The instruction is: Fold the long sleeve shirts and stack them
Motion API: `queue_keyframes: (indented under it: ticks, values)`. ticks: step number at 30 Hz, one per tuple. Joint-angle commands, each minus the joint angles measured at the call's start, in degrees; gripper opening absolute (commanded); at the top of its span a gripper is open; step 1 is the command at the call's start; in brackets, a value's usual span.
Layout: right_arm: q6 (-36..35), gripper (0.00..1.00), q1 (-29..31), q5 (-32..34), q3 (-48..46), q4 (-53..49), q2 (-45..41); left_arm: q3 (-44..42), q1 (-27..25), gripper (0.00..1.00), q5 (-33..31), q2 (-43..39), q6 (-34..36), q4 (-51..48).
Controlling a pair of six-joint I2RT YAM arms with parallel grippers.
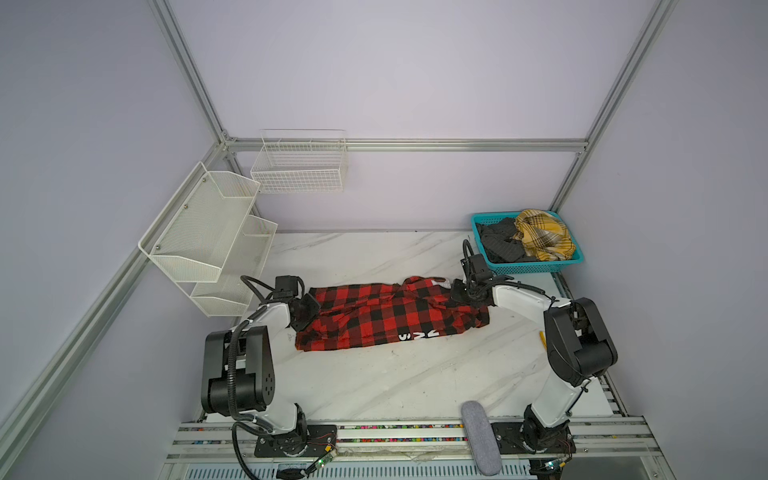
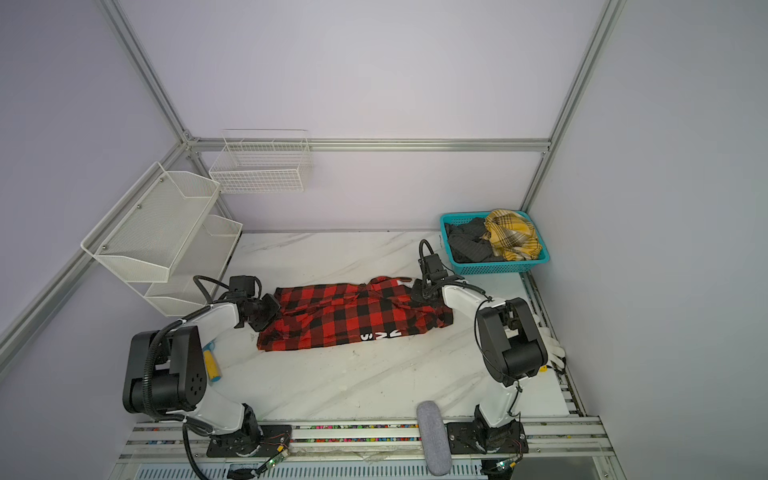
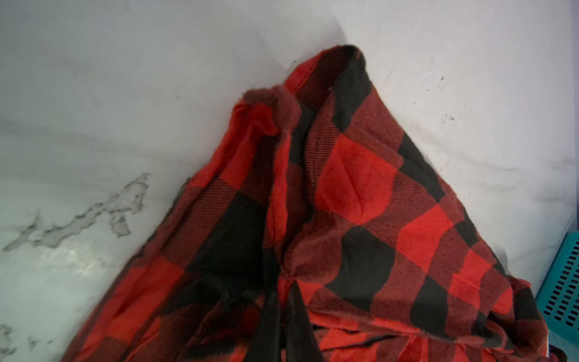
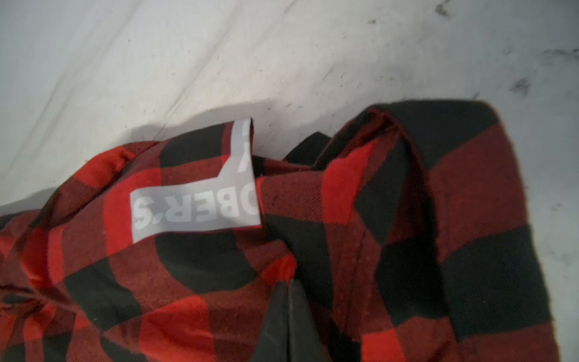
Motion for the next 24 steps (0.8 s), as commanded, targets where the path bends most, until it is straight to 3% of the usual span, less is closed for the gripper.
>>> queue_keyframes:
  ticks: [1,12,18,24]
  values:
    - [1.4,0.0,-3.1,3.0,1.3,0.8,0.8,-0.4,2.5,0.0,-0.3,-0.9,-1.3,2.7]
    - [-1.3,0.0,-4.0,1.3,6.1,-1.6,-0.8,9.9,4.0,0.0,1.9,-0.3,-1.1,-1.0]
    - [-0.7,0.0,-3.1,-0.2,-0.1,0.9,-1.2,5.2,4.2,0.0,-0.6,-0.7,-0.2,-1.3]
    - [0.9,0.0,-2.2,-3.4,-3.8,4.7,1.8,-2.4,4.2,0.0,1.4,2.2,-0.7,2.5]
